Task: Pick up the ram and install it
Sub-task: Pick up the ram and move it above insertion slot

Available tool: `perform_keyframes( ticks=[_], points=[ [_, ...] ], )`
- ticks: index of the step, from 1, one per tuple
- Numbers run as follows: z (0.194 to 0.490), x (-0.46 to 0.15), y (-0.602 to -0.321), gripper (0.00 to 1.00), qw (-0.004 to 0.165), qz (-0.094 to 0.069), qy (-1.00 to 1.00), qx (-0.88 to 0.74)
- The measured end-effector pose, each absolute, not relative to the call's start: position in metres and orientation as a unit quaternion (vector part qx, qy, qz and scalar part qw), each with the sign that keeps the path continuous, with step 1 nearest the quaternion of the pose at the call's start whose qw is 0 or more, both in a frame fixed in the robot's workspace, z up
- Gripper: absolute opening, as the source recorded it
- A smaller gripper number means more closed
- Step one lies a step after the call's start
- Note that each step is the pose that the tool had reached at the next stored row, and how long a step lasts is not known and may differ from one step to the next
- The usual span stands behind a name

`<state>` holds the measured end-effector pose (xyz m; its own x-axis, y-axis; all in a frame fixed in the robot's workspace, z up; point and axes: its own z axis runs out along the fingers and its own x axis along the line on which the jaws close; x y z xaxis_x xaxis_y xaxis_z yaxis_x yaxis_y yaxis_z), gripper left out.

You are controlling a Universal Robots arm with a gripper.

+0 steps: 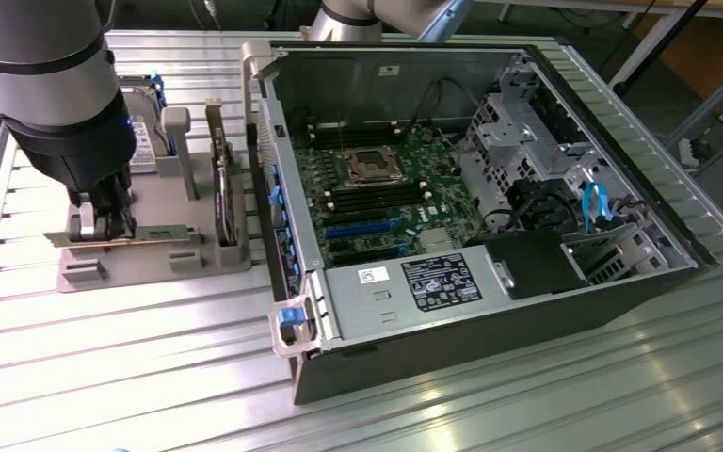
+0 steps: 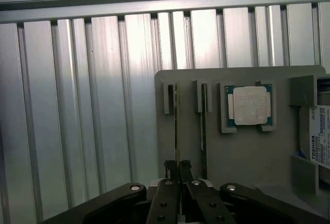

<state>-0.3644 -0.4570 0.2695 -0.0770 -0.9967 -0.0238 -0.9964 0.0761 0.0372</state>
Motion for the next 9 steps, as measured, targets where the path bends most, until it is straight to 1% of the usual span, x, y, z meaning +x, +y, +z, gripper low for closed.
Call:
perform_keyframes(
  ticks=[4, 9],
  points=[
    [0.281, -0.364, -0.457, 0.11, 0.004, -0.022, -0.733, 0.679],
    [0.304, -0.364, -0.457, 0.11, 0.004, -0.022, -0.733, 0.679]
  ],
)
